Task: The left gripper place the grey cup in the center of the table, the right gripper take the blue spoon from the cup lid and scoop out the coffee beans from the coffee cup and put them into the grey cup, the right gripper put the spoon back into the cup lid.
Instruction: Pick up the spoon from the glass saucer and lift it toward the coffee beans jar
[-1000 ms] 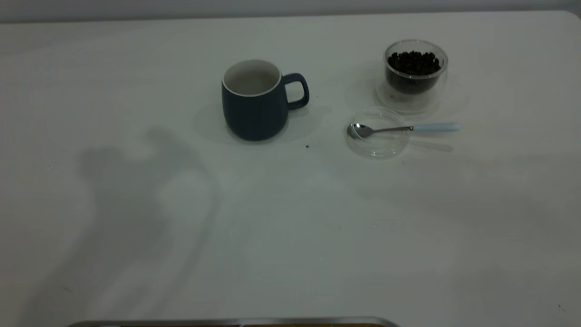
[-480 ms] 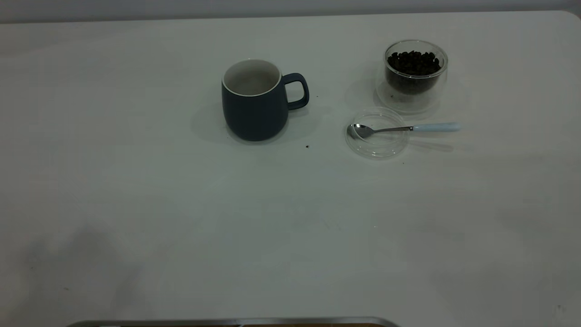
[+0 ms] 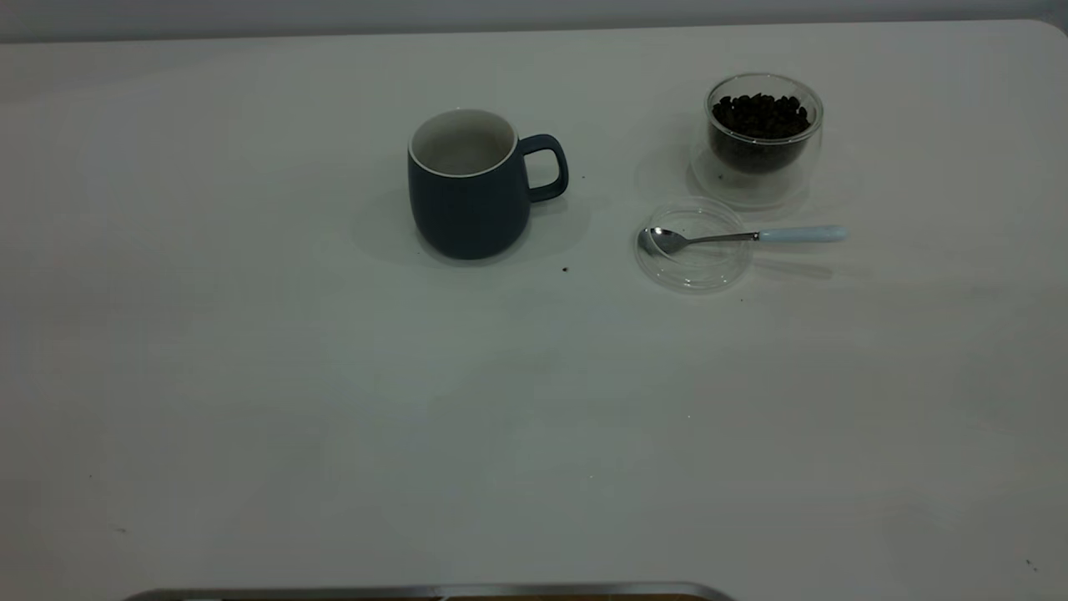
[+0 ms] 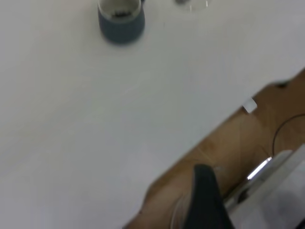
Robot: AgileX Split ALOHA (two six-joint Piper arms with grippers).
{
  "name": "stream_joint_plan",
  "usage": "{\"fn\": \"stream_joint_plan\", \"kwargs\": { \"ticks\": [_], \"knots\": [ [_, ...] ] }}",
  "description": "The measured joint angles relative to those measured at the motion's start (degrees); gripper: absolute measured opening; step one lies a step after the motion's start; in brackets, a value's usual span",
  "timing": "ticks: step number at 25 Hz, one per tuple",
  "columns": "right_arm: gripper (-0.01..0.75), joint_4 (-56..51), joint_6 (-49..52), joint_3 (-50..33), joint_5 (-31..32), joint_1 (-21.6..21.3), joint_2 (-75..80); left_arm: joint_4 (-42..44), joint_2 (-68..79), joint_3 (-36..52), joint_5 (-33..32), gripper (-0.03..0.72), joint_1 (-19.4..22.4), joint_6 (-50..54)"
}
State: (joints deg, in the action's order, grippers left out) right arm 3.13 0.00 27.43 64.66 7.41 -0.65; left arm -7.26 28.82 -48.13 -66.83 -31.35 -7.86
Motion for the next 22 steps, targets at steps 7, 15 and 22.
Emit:
{"fn": "stream_joint_plan", "kwargs": {
  "ticks": [7,15,22],
  "knots": [
    [0.565,0.00,0.00,0.00,0.00,0.00,0.00,0.00,-11.67,14.10,0.34,0.592,0.00,0.57],
    [0.565,0.00,0.00,0.00,0.00,0.00,0.00,0.88,-14.52,17.34,1.44,0.592,0.00,0.71],
    [0.565,0.00,0.00,0.00,0.00,0.00,0.00,5.08,-14.52,20.04,1.85,0.592,0.00,5.05]
  ]
}}
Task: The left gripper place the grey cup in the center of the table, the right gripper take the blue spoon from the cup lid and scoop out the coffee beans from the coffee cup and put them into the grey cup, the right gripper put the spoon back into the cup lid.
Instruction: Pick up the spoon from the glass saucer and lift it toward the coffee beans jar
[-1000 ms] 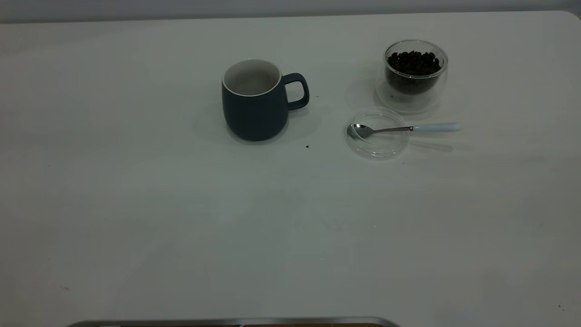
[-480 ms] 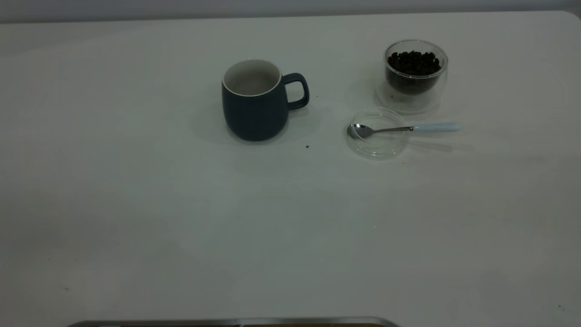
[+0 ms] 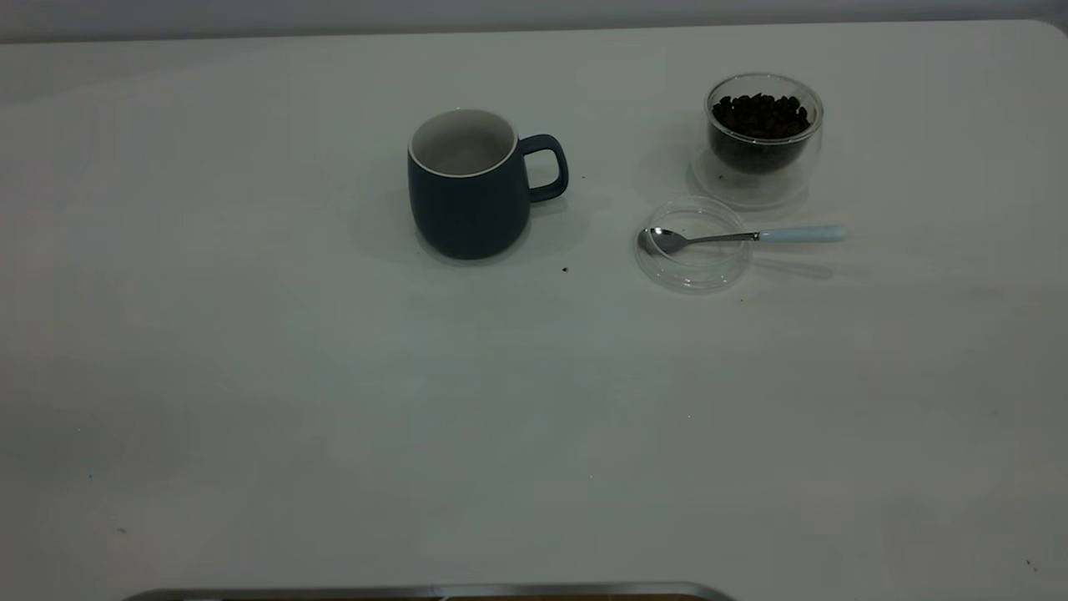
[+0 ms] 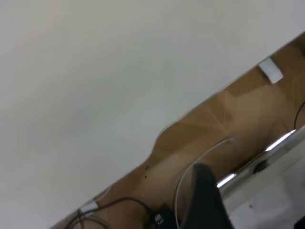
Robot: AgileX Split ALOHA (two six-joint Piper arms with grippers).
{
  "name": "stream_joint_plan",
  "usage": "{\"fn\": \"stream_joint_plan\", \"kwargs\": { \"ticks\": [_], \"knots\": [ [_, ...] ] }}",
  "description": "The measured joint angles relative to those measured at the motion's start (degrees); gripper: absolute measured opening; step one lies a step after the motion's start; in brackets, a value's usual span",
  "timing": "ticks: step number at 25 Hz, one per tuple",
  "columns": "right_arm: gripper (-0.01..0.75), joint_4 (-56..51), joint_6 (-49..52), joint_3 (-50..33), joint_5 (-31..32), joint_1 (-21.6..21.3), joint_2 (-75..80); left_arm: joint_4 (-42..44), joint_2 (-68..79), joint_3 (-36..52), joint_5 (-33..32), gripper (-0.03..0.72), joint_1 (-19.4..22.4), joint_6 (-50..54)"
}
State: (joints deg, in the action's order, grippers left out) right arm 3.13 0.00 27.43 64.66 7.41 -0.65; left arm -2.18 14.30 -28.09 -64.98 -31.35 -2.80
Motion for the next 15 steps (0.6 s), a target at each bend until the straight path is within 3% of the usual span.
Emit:
{"fn": "stream_joint_plan", "kwargs": {
  "ticks": [13,15],
  "knots": [
    [0.565,0.00,0.00,0.00,0.00,0.00,0.00,0.13,-0.07,0.24,0.40,0.592,0.07,0.79],
    [0.565,0.00,0.00,0.00,0.00,0.00,0.00,0.08,-1.00,0.28,0.42,0.592,1.63,0.79]
  ]
}}
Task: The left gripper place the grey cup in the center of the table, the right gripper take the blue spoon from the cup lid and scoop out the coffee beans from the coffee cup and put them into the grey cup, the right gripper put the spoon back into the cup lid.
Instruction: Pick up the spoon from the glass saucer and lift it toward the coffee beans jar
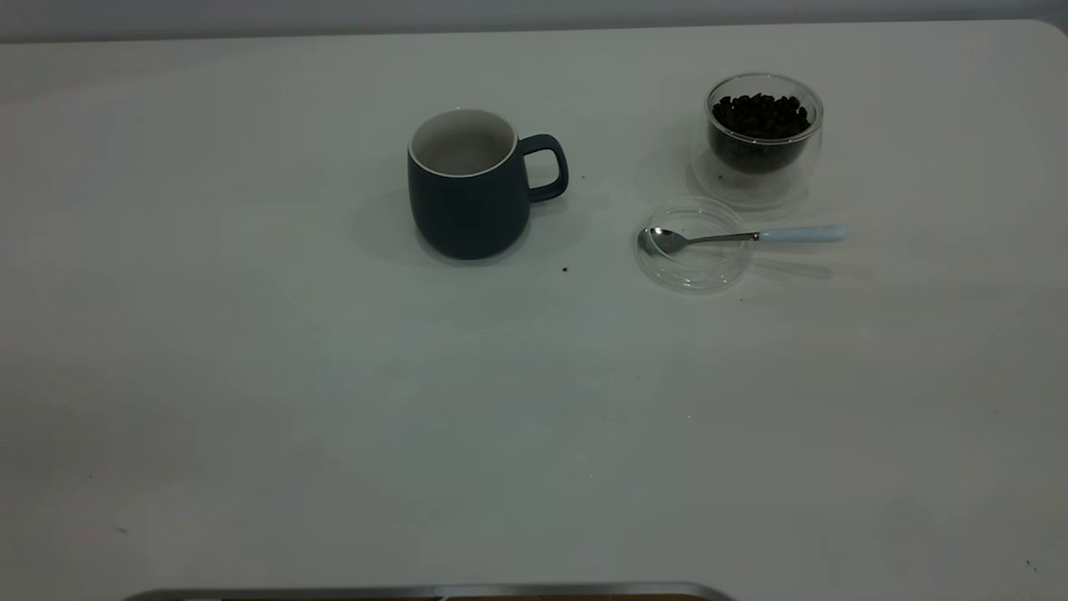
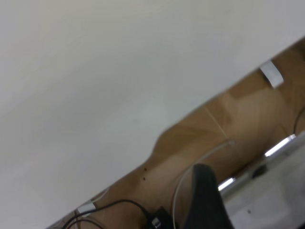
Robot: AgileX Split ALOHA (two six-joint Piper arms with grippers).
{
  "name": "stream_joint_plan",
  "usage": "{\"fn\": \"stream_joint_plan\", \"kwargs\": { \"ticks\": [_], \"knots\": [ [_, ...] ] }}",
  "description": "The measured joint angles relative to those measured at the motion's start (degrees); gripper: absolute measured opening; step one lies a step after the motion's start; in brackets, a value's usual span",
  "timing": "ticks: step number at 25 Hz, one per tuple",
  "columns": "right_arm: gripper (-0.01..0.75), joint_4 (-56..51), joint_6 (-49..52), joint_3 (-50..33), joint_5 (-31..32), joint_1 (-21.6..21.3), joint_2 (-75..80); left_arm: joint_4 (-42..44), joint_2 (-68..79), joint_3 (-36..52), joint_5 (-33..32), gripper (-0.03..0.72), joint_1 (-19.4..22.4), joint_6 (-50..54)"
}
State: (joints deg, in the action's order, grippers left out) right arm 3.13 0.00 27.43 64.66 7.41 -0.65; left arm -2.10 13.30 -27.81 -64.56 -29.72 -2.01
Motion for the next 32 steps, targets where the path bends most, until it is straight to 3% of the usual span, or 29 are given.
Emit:
{"fn": "stream_joint_plan", "kwargs": {
  "ticks": [2,7,11,17,32],
  "knots": [
    [0.565,0.00,0.00,0.00,0.00,0.00,0.00,0.00,-1.33,0.07,0.04,0.592,4.22,0.00],
    [0.565,0.00,0.00,0.00,0.00,0.00,0.00,0.00,-6.52,0.07,0.04,0.592,19.27,0.05],
    [0.565,0.00,0.00,0.00,0.00,0.00,0.00,0.00,-10.83,0.07,-0.08,0.592,26.00,0.05],
    [0.565,0.00,0.00,0.00,0.00,0.00,0.00,0.00,-14.32,0.07,-0.31,0.592,29.02,0.05],
    [0.565,0.00,0.00,0.00,0.00,0.00,0.00,0.00,-14.32,0.07,-0.36,0.592,29.21,0.05]
  ]
}}
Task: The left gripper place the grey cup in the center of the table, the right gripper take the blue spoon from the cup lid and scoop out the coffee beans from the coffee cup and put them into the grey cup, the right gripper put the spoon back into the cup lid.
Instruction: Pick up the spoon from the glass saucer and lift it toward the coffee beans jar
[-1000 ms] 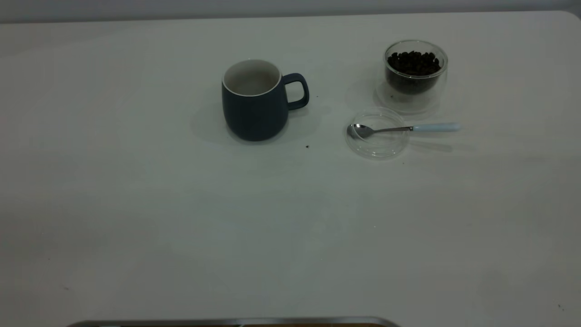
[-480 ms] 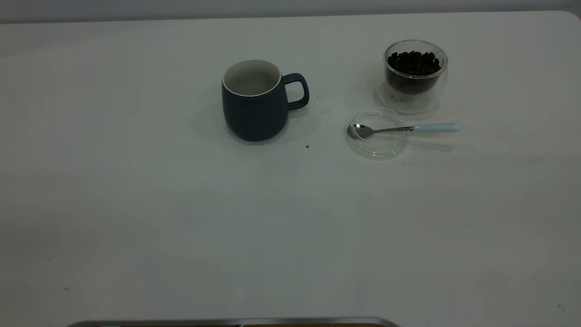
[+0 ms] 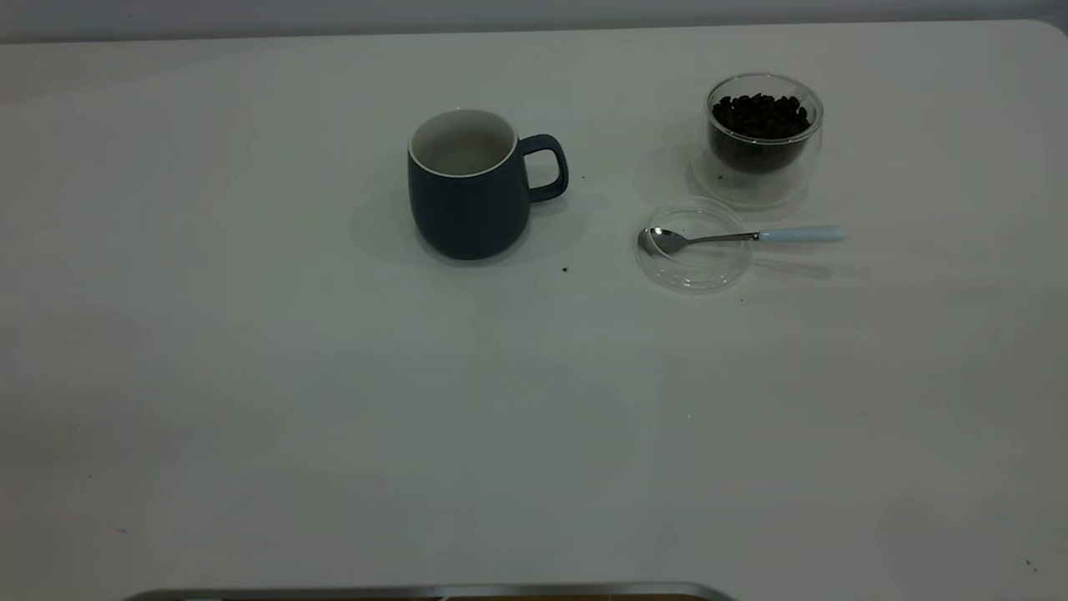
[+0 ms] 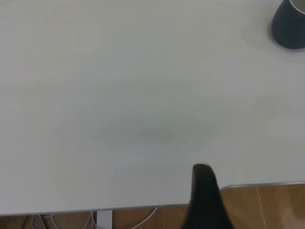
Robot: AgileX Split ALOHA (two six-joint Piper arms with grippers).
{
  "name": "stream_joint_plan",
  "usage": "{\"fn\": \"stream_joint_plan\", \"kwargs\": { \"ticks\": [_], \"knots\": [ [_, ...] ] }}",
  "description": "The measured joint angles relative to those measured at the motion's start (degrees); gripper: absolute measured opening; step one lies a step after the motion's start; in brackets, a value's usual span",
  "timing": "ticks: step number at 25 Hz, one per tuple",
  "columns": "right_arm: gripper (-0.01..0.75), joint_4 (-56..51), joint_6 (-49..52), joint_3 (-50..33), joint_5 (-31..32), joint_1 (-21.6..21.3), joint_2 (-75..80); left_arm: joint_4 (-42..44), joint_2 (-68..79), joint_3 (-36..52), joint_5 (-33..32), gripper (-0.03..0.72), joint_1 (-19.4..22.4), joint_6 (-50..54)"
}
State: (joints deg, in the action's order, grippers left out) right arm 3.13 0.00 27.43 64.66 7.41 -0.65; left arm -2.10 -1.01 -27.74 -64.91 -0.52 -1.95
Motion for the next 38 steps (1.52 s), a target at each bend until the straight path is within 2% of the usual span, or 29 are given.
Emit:
{"fn": "stream_joint_plan", "kwargs": {
  "ticks": [9,13,17,25,28,31,38],
  "knots": [
    [0.565,0.00,0.00,0.00,0.00,0.00,0.00,0.00,0.00,0.00,0.00,0.592,0.00,0.13],
    [0.565,-2.25,3.50,0.45,-1.21,0.00,0.73,0.00,0.00,0.00,0.00,0.592,0.00,0.13],
    [0.574,-6.81,8.81,1.82,-9.74,0.00,8.24,0.00,0.00,0.00,-0.06,0.592,0.00,0.13],
    [0.588,-13.22,7.27,4.09,-27.42,0.00,37.61,0.00,0.00,0.00,-0.12,0.592,0.00,0.13],
    [0.588,-18.03,4.69,4.35,-35.76,0.00,49.57,0.00,0.00,0.00,-0.12,0.592,0.00,0.13],
    [0.588,-26.75,-0.84,4.87,-41.21,0.00,59.71,0.00,0.00,0.00,-0.12,0.592,0.00,0.13],
    [0.588,-51.27,-24.71,11.21,-40.78,-0.06,79.32,0.00,0.00,0.00,-0.17,0.592,0.00,0.13]
  ]
}}
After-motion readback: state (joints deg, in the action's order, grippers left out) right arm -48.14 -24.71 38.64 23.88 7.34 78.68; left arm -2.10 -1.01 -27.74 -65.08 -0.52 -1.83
